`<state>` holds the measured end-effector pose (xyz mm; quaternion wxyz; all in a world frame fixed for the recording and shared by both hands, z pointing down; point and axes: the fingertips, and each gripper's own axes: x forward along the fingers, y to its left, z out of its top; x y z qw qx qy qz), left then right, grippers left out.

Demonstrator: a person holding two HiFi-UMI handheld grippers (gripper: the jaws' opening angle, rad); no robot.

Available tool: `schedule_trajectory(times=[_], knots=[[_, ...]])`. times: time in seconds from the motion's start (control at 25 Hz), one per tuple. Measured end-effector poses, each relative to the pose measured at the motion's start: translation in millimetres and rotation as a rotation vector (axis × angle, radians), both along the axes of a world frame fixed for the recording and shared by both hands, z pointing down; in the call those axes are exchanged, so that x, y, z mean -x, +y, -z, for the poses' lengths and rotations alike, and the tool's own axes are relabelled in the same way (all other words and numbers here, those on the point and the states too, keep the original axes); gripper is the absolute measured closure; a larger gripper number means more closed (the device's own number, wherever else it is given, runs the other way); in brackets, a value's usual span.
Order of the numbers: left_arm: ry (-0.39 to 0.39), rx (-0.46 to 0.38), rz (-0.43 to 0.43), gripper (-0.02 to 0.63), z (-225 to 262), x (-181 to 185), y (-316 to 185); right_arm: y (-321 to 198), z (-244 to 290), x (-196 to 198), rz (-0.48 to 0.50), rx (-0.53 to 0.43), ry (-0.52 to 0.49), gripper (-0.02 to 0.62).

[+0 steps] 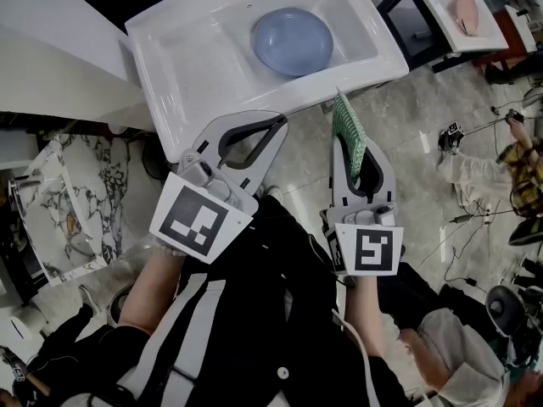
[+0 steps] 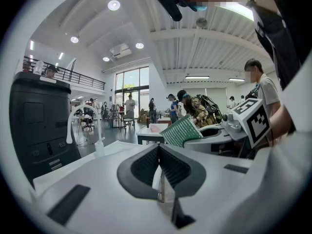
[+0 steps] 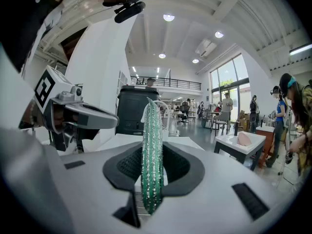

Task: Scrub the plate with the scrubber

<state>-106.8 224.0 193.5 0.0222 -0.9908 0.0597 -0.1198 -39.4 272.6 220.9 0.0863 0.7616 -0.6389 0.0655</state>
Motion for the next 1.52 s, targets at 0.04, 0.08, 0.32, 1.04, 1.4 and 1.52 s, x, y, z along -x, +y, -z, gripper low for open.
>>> schedule_trajectory(times=[0.04,0.08,0.32,1.04,1.4,1.52], knots=[[-0.001,0.003,-0.001,0.607,-0.4,0.3,0.6,0.6,-0.8,0.2,-0.001,0.002,-0.001,0.503],[-0.003,0.005,-0.002,0.607,-0.6,0.5,1.1,0.9,-1.2,0.4,-0.001,0.004,-0.002,0.503],[-0.001,0.004,-0.006,0.607,0.6,-0.3,3.6,0.2,0.3,1.7,0.001,0.0,-0.016,0.503],[0.015,0.015,-0.023,0.607,-1.2,0.7,-5.7,4.2,-4.0,-6.0,-0.071,0.033,-0.006,0.503],[0.031,0.024,-0.055,0.607,2.0,0.0,-18.4,3.5,4.4,-6.9,-0.119,0.015,0.029,0.503],[0.044,0.026,-0.067,0.607,4.6,1.5,-20.7,6.2,5.0,-5.2,-0.14,0.017,0.037,0.503]])
